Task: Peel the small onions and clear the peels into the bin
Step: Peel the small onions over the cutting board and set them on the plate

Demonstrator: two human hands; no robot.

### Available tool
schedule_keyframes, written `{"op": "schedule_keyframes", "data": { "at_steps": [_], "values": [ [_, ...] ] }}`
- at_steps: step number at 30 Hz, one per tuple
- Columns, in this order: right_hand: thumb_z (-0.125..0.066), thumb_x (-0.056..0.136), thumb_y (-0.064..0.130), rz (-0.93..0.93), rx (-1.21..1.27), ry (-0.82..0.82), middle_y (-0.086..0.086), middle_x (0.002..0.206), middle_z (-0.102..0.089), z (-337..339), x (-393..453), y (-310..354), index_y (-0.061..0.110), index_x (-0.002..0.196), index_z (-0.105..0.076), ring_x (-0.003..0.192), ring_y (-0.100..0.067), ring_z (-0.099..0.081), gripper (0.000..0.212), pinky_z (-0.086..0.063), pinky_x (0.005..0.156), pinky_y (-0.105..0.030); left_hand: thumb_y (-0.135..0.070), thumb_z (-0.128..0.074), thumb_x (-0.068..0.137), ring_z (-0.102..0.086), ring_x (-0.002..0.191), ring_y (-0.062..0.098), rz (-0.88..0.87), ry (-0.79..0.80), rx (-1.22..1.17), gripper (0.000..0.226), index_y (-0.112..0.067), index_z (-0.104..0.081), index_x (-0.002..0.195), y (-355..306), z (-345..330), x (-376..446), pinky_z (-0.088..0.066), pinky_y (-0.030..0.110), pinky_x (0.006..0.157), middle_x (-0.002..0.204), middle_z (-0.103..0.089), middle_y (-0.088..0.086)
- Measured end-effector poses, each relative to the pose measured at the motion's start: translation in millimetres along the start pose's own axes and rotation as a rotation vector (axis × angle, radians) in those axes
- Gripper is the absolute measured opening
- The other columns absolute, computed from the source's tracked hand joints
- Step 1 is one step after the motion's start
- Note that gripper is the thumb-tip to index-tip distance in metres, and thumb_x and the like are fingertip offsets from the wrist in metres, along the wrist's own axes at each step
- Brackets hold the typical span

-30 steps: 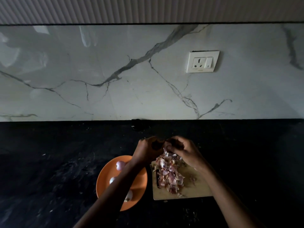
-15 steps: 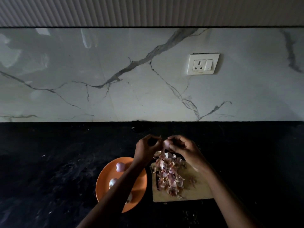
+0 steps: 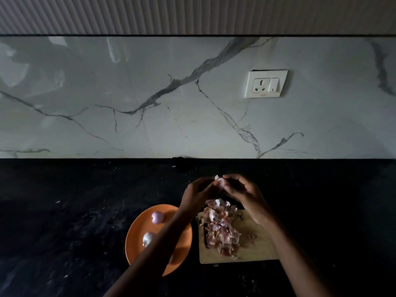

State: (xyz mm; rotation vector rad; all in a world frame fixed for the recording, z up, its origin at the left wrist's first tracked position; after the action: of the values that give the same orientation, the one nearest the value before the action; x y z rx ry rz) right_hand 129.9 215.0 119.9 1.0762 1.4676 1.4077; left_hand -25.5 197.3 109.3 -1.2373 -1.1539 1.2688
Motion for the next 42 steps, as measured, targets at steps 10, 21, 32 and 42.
{"op": "schedule_keyframes", "data": {
  "at_steps": [10, 21, 32, 42],
  "values": [
    [-0.072, 0.088, 0.024, 0.077, -0.169, -0.038, 0.007, 0.109, -0.075, 1.3, 0.3, 5.2, 0.02, 0.11, -0.072, 0.105, -0.008, -0.069, 0.023, -0.054, 0.089, -0.023, -0.058, -0.074, 0.08, -0.074, 0.086, 0.009, -0.069, -0.025, 0.132, 0.042, -0.026, -0.075, 0.106, -14.2, 7.1, -8.4, -0.057, 0.025, 0.071, 0.093, -0.077, -0.005],
    [-0.071, 0.09, 0.034, 0.182, -0.373, -0.076, 0.01, 0.099, -0.075, -3.8, 2.9, 10.1, 0.021, 0.105, -0.072, 0.095, -0.004, -0.071, 0.02, -0.055, 0.081, -0.02, -0.029, -0.081, 0.08, -0.069, 0.081, 0.0, -0.223, -0.17, 0.504, 0.025, -0.019, -0.074, 0.102, -26.1, 14.0, -8.1, -0.056, 0.023, 0.072, 0.09, -0.074, -0.009],
    [-0.068, 0.095, 0.022, 0.231, -0.624, -0.117, 0.01, 0.082, -0.069, -3.0, -0.8, 14.0, 0.019, 0.093, -0.066, 0.077, -0.001, -0.067, 0.004, -0.047, 0.061, -0.01, -0.039, -0.077, 0.08, -0.065, 0.075, 0.003, -0.22, -0.156, 0.575, 0.023, -0.021, -0.071, 0.094, -23.5, 11.8, -6.7, -0.051, 0.022, 0.064, 0.083, -0.069, -0.01],
    [-0.062, 0.098, 0.019, 0.268, -0.697, -0.224, 0.009, 0.088, -0.069, -1.9, -4.4, 21.5, 0.012, 0.103, -0.068, 0.082, 0.015, -0.063, 0.01, -0.045, 0.064, -0.003, -0.036, -0.079, 0.082, -0.066, 0.079, -0.008, -0.159, -0.2, 0.41, 0.014, -0.032, -0.069, 0.092, -17.9, 14.7, -7.2, -0.05, 0.013, 0.063, 0.086, -0.073, -0.015]
  ]
}}
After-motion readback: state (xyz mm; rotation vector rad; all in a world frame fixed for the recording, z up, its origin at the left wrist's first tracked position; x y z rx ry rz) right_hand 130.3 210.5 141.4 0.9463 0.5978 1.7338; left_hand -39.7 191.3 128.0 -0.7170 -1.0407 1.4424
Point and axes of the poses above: each hand's wrist, its own x-axis towards the middle knuckle, its own z-axis out of the back of the hand, y = z × x, the point moved 9 cm from there along x, towards the middle knuckle
